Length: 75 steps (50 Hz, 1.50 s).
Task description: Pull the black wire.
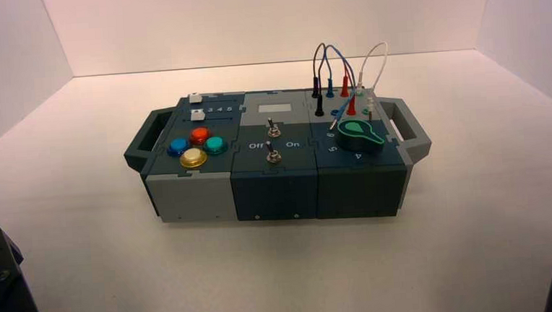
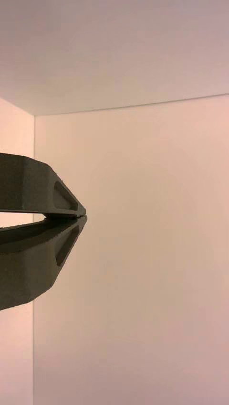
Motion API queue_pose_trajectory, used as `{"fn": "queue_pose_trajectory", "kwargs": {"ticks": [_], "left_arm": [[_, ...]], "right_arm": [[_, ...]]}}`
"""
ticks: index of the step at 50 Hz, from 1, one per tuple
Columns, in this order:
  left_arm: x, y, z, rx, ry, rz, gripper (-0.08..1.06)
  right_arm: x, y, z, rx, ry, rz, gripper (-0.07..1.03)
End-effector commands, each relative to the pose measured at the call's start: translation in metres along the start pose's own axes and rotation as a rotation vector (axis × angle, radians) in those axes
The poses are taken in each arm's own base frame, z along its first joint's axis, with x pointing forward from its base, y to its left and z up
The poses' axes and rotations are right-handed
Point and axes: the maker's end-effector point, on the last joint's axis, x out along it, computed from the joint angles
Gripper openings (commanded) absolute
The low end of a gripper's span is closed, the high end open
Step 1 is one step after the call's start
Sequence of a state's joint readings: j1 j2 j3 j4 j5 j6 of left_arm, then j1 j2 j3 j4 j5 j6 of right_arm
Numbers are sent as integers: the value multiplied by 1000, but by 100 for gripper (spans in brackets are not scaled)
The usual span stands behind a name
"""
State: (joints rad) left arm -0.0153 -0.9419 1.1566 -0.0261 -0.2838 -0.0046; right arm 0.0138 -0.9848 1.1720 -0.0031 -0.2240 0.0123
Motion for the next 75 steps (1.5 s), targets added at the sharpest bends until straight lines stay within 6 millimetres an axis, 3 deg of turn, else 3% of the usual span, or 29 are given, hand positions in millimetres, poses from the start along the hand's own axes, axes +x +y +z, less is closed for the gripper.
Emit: {"fn": "queue_pose_trajectory", "kwargs": {"ticks": [1,27,34,49,52,61,75], "left_arm": [[2,-1,12,6,-28,-2,-3],[2,-1,10,6,-17,-2,-3],[3,-2,5,6,55,-7,-3],[4,-36,-24,10,321,-128,-3],[6,-47,-39,25,447,-168,-3],[1,-57,-76,56,676,-200,-3],[-10,-71,-120,88,861,-248,-3]], "right_arm": [[2,0,10,3,-23,0,-2],[3,0,7,3,-9,0,-2],[6,4,-2,5,54,13,-2],[13,26,-23,13,273,92,-2],[14,41,-35,1,360,145,-2],[12,69,-49,-25,469,239,-2],[5,110,-80,-80,635,374,-2]]}}
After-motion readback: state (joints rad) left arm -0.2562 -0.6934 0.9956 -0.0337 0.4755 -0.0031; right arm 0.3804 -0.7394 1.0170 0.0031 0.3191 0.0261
